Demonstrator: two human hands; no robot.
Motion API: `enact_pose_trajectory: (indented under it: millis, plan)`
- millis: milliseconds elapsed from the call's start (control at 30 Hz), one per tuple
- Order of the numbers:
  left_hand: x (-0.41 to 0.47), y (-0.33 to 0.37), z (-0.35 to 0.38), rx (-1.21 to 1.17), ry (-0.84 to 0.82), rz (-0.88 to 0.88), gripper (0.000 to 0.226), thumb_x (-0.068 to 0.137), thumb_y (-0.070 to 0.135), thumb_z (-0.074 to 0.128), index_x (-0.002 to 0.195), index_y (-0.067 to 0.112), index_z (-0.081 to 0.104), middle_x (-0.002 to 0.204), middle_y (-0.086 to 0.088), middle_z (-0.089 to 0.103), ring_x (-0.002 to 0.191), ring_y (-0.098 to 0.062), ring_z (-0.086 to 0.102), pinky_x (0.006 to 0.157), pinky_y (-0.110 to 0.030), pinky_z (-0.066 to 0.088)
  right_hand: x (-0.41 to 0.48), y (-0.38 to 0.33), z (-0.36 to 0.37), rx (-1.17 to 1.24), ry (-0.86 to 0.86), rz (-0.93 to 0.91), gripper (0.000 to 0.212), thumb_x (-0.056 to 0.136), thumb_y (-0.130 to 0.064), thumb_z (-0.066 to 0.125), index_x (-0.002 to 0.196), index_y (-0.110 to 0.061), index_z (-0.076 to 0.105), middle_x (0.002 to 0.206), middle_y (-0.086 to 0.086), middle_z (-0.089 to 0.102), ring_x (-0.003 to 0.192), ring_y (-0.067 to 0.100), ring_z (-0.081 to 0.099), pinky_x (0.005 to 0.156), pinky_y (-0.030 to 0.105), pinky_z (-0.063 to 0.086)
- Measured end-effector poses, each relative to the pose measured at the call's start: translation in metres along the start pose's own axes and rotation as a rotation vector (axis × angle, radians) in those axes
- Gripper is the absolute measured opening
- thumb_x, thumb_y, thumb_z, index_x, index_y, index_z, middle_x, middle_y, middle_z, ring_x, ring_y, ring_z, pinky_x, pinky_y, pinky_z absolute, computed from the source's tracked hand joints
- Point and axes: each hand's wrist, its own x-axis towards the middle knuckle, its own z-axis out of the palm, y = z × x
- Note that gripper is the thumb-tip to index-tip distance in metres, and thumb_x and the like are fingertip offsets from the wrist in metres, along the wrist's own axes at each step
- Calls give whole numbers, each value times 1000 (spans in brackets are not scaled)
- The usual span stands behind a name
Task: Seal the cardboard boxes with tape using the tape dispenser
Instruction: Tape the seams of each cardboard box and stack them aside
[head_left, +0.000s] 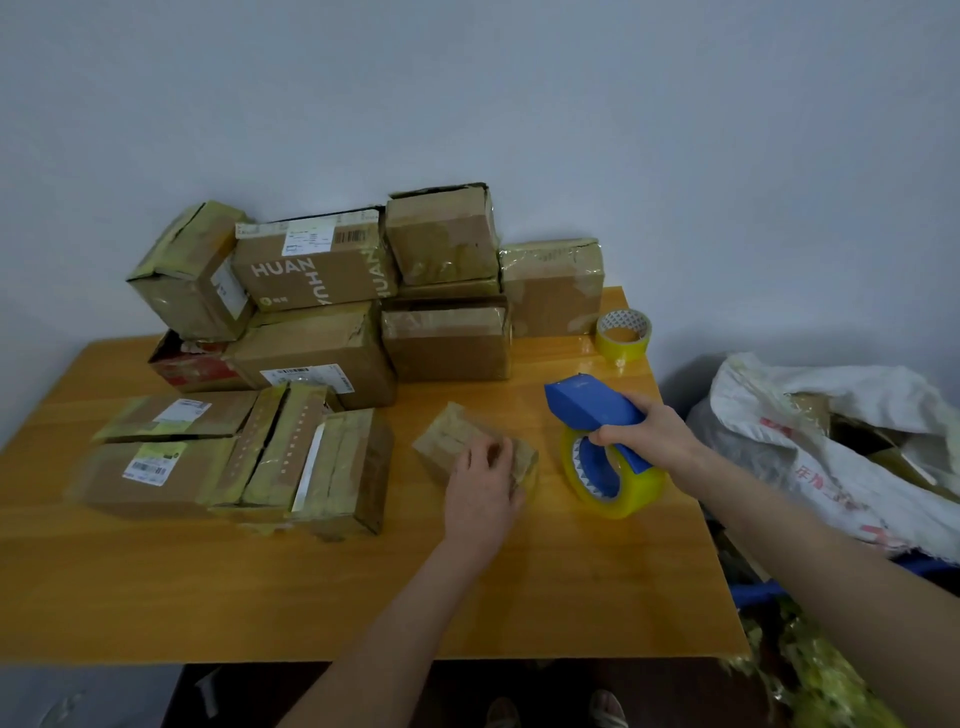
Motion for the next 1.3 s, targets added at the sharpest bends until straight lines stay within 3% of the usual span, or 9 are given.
enact_pose_trajectory:
  millis: [167,267,433,633,767,867,933,1067,1300]
  plan:
    - [-7,-44,-13,11,-140,100,61,95,28,54,149,38,26,160,4,12,148,-26,4,120,-41,5,-2,0,5,18,-9,-41,49,72,-17,81,116,-27,60,105,-1,63,94,20,62,80,35,53]
    - [-9,-46,-16,-85,-212,-10,62,96,24,54,147,44,25,162,-3,-3,147,-30,-11,119,-42,8,-4,-3,4,36,-43,-63,53,73,-13,80,119,-28,59,107,-1,62,95,18,62,74,28,52]
    - [7,-47,-22,-156,-312,156,60,96,15,53,145,42,33,162,3,-2,147,-24,-13,119,-44,15,-6,-9,-7,51,-123,-57,72,66,-13,82,129,-30,53,116,-3,61,100,15,62,76,25,50]
    - [12,-50,-27,-184,-285,189,64,89,37,63,145,43,33,161,7,5,148,-20,2,116,-41,23,-12,-32,-28,-4,-208,-60,67,49,-28,77,114,-27,60,109,3,66,94,17,67,81,29,53]
    - [24,-33,-49,-737,-31,-231,56,92,44,56,143,24,42,149,2,39,131,-15,43,107,-43,41,-18,-44,-37,-44,-267,-105,65,48,-29,80,112,-26,63,110,6,68,95,19,68,87,34,54]
    - [33,-22,-70,-1320,-268,-508,64,92,53,50,139,11,44,131,-7,57,112,-21,59,96,-41,52,-21,-51,-40,-74,-309,-126,73,44,-34,81,115,-28,63,112,2,67,98,17,67,90,37,54]
    - [34,-18,-79,-1468,-423,-552,72,90,58,48,138,5,43,131,-11,57,112,-25,60,93,-40,53,-24,-56,-38,-79,-340,-144,76,42,-35,82,115,-32,62,113,-1,66,97,12,67,86,32,53]
    - [30,-12,-85,-1538,-516,-556,59,90,56,51,124,7,56,112,-4,67,103,-19,63,83,-32,54,-30,-67,-31,-136,-386,-170,70,48,-29,82,114,-38,59,113,-4,63,95,8,66,83,26,51]
    - [25,-21,-81,-1452,-276,-559,8,87,19,68,85,11,66,74,0,62,71,-12,57,72,-26,53,-37,-68,-24,-215,-451,-213,71,49,-30,81,116,-32,59,109,-3,63,91,7,66,74,21,53]
